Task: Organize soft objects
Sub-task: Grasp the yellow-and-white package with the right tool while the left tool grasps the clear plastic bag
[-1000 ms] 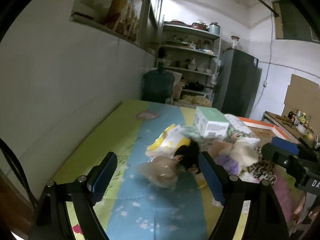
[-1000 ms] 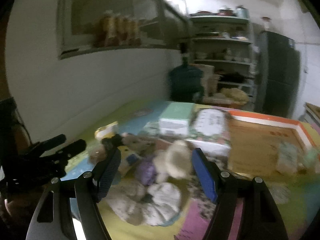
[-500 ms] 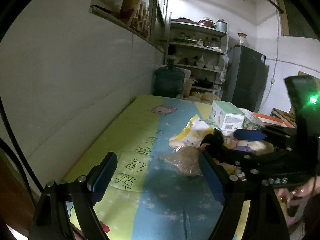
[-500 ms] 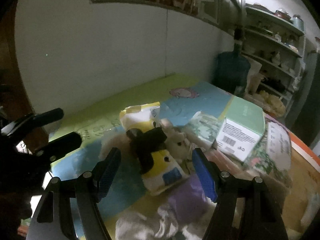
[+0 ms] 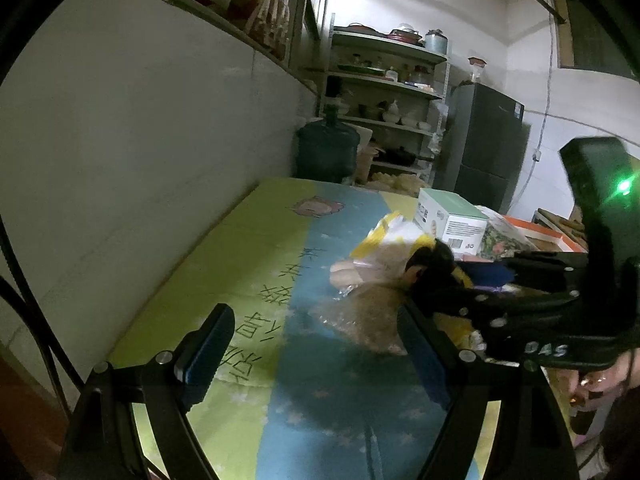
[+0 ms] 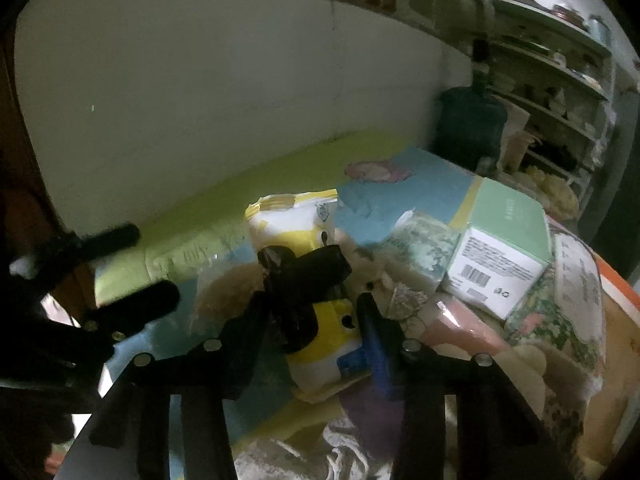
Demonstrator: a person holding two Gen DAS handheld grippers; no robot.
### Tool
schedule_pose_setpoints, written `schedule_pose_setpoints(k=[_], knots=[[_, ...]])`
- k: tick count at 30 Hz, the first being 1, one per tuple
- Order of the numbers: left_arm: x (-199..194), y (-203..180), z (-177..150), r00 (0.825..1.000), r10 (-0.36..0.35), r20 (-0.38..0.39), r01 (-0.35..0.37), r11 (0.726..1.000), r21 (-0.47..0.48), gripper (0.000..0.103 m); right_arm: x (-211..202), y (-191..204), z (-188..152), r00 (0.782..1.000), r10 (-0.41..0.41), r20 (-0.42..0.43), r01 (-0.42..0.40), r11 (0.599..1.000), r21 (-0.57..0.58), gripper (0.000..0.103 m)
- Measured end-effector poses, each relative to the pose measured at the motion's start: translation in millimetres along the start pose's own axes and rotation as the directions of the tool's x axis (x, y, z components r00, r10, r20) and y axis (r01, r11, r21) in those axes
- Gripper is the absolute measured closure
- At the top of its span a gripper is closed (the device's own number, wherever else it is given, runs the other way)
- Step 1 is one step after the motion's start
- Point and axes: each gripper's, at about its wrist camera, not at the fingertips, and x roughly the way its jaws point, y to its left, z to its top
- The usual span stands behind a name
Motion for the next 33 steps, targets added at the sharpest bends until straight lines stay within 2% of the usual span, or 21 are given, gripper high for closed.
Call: schedule_pose_setpoints(k=[6, 9, 11, 12, 16, 18, 20, 21, 22, 24, 28, 33], knots=[[18.7, -11.6, 4.6, 0.998, -0.041, -0.047, 0.043, 0.999, 0.024, 0.020, -37.2, -11.6, 6.0, 0.990, 0.016, 0.138, -0.028, 0.996, 0.088, 0.059], [31.4, -18.2, 5.4, 0.996, -0.043, -0.084, 0.046, 0.998, 0.031, 0.020, -54.0, -15.3, 8.4, 0.983, 0.008, 0.183, -0.028, 0.994, 0.107, 0.065], [39.0, -21.6, 4.7, 0.993, -0.048, -0.108, 0.052, 0.998, 0.031, 0.020, -60.4, -17.9, 10.3, 0.981, 0.000, 0.196, -0.023, 0.994, 0.112, 0.073], [43.9, -23.1, 3.9, 0.990, -0.053, -0.128, 0.057, 0.998, 0.030, 0.020, -62.8, -17.9, 10.7, 0.980, -0.008, 0.199, -0.014, 0.994, 0.109, 0.091], [61.6, -24.9, -2.1, 0.976, -0.075, -0.206, 0.078, 0.997, 0.004, 0.021, -54.3, -12.2, 8.3, 0.992, 0.005, 0.126, -0.013, 0.998, 0.065, 0.092], [63.3, -25.3, -5.9, 0.976, -0.072, -0.205, 0.076, 0.997, 0.009, 0.023, -48.3, -12.0, 3.8, 0.995, 0.031, 0.096, -0.036, 0.998, 0.056, 0.084], [63.7, -25.3, -6.5, 0.976, -0.076, -0.204, 0.080, 0.997, 0.011, 0.029, -45.7, -15.5, -0.3, 0.995, 0.066, 0.079, -0.072, 0.995, 0.074, 0.044], [63.0, -25.8, -7.1, 0.977, -0.074, -0.199, 0.079, 0.997, 0.013, 0.036, -46.5, -17.2, -2.7, 0.995, 0.074, 0.074, -0.079, 0.994, 0.080, 0.038], [63.5, -25.6, -7.1, 0.978, -0.074, -0.197, 0.079, 0.997, 0.015, 0.045, -48.7, -19.1, -4.6, 0.995, 0.073, 0.074, -0.079, 0.993, 0.086, 0.037], [63.3, -25.0, -6.6, 0.980, -0.074, -0.187, 0.079, 0.997, 0.019, 0.054, -50.9, -19.3, -10.5, 0.995, 0.084, 0.054, -0.088, 0.992, 0.094, 0.037], [62.3, -19.7, -7.0, 0.982, -0.093, -0.166, 0.094, 0.996, -0.006, 0.055, -46.6, -12.4, -26.8, 0.997, 0.076, 0.003, -0.076, 0.994, 0.082, 0.037], [52.5, -14.3, -7.6, 0.990, -0.056, -0.131, 0.055, 0.998, -0.019, 0.056, -36.6, -11.7, -38.1, 0.994, 0.103, -0.037, -0.099, 0.989, 0.107, 0.037]])
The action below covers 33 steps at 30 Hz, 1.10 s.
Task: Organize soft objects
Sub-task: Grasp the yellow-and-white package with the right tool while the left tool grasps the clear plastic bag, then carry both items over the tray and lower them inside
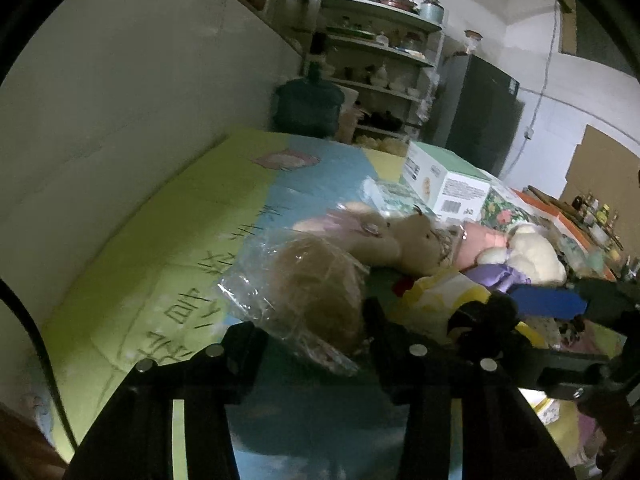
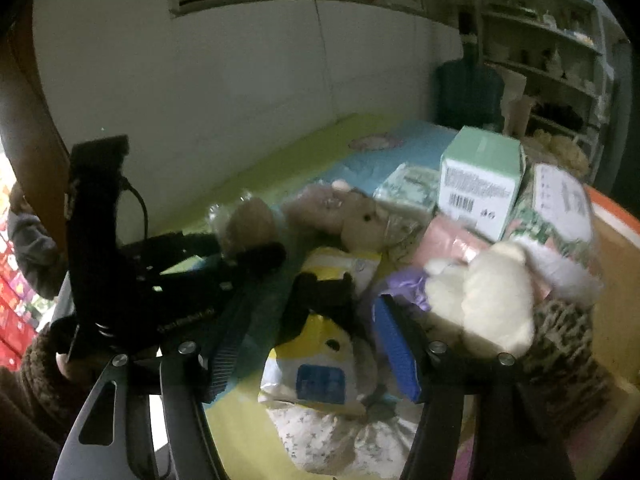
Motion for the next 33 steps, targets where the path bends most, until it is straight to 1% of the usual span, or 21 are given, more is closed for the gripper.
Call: schedule_pose_setpoints(k=[3, 4, 5, 7, 8, 13, 15, 20, 25, 31, 33], knots=[[-7.5, -0.3, 0.6, 0.999, 0.027, 0.027, -0.028, 1.000, 0.013, 0.056, 5.2, -0.5, -0.8, 0.999, 0.023, -0.023, -0.023, 1.000, 0.012, 0.039], [-8.9, -1.3, 1.3, 0.999, 0.033, 0.034, -0.034, 0.999, 0.019, 0.056, 9.1, -1.1, -0.9, 0.999, 0.020, -0.039, -0.020, 1.000, 0.019, 0.042], [-10.9, -2.1, 1.5, 0.998, 0.038, 0.042, -0.039, 0.999, 0.025, 0.056, 12.7, -1.9, -0.9, 0.999, 0.018, -0.051, -0.016, 1.000, 0.025, 0.046], [-14.1, -4.3, 2.5, 0.997, 0.046, 0.058, -0.048, 0.998, 0.033, 0.056, 17.4, -3.2, -0.1, 0.998, 0.011, -0.069, -0.008, 0.999, 0.038, 0.059], [-15.8, -5.7, 2.7, 0.997, 0.047, 0.065, -0.050, 0.998, 0.038, 0.056, 18.8, -4.6, 0.4, 0.997, 0.009, -0.075, -0.005, 0.999, 0.048, 0.060], [-21.3, -4.2, 3.0, 0.996, 0.046, 0.078, -0.050, 0.998, 0.044, 0.056, 18.8, -6.1, 3.9, 0.997, 0.011, -0.076, -0.005, 0.997, 0.080, 0.062], [-23.9, -2.4, 3.3, 0.996, 0.044, 0.081, -0.047, 0.998, 0.039, 0.056, 15.9, -7.6, 6.6, 0.998, 0.013, -0.060, -0.007, 0.996, 0.088, 0.062], [-29.3, -2.5, 5.8, 0.994, 0.045, 0.095, -0.048, 0.998, 0.032, 0.056, 5.1, -13.7, 11.4, 0.999, 0.042, 0.002, -0.042, 0.991, 0.131, 0.062], [-35.5, -4.1, 10.5, 0.993, 0.048, 0.111, -0.051, 0.998, 0.025, 0.056, -11.0, -21.4, 18.0, 0.995, 0.062, 0.073, -0.072, 0.986, 0.152, 0.062], [-44.2, -14.7, 17.3, 0.990, 0.039, 0.134, -0.044, 0.998, 0.035, 0.056, -36.9, -30.9, 22.9, 0.987, 0.047, 0.156, -0.072, 0.984, 0.162, 0.062], [-46.4, -20.2, 19.8, 0.990, 0.032, 0.140, -0.038, 0.998, 0.044, 0.056, -43.0, -26.6, 25.5, 0.983, 0.037, 0.179, -0.067, 0.984, 0.166, 0.062]])
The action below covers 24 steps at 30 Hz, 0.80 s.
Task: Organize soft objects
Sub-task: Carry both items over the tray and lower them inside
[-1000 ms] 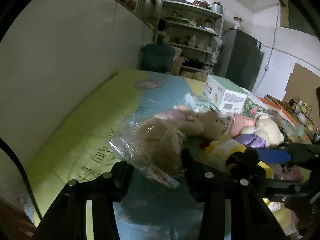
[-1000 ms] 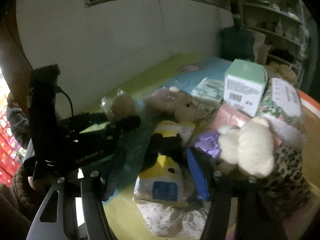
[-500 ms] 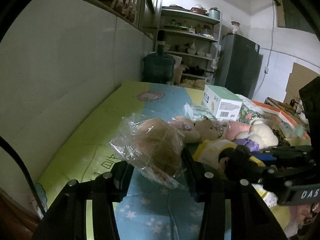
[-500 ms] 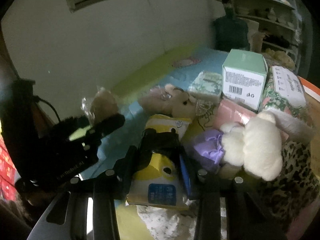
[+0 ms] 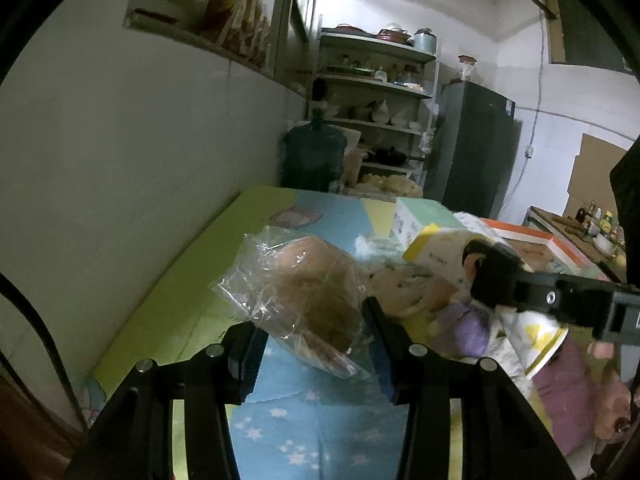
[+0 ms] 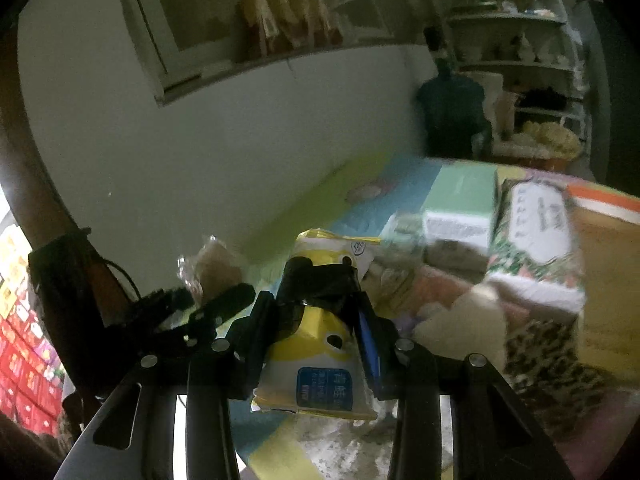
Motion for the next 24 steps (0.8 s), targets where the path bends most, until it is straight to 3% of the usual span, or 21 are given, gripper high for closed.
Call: schedule_pose_setpoints(k=[11, 24], knots=[[-8.5, -42.5, 22.1, 0.996, -0.082, 0.030, 0.081, 0.996, 0.045, 0.056, -50.9, -14.8, 2.3, 0.992, -0.048, 0.116, 0.045, 0.998, 0.032, 0.062], [-5.5, -111.7, 39.9, 0.978, -0.206, 0.032, 0.200, 0.971, 0.131, 0.056, -102.7, -55.1, -5.3, 0.972, -0.142, 0.186, 0.125, 0.987, 0.103, 0.062]])
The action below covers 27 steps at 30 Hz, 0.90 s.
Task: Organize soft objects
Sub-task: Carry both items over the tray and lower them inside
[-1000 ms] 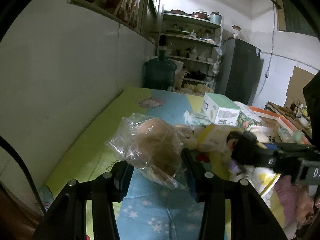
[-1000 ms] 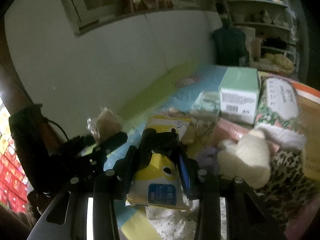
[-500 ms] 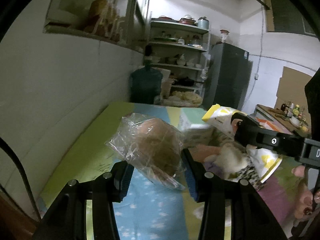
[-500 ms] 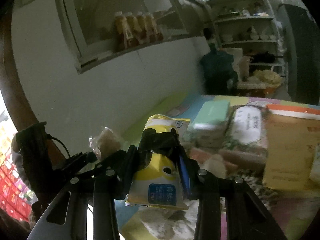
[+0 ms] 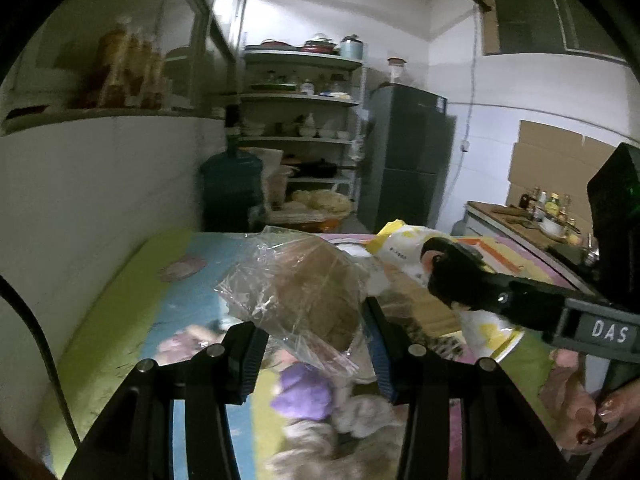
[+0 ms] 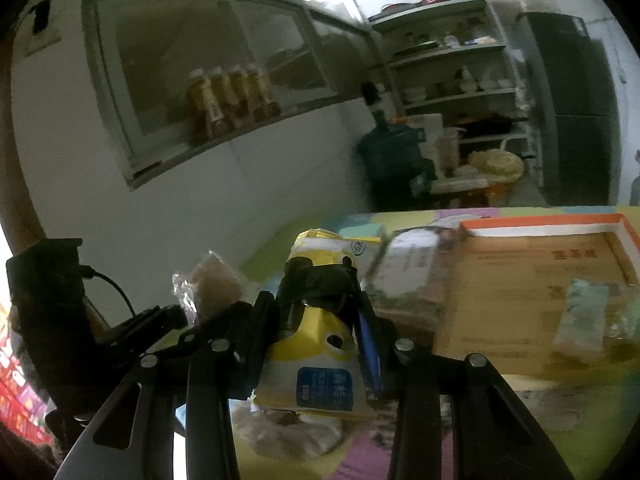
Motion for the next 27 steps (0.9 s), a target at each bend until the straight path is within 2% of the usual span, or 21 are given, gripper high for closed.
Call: schedule_pose_setpoints(k=[15, 27], knots=[[46.4, -75.3, 25.9, 0.994, -0.110, -0.011, 0.111, 0.992, 0.063, 0.056, -46.2, -64.5, 7.6, 0.991, -0.123, 0.055, 0.122, 0.992, 0.023, 0.062], [91.0, -128.3, 49.3, 0.986, -0.163, -0.040, 0.166, 0.983, 0.073, 0.056, -78.7, -137.4, 28.0, 0.967, -0.239, 0.091, 0.236, 0.971, 0.040, 0.062]])
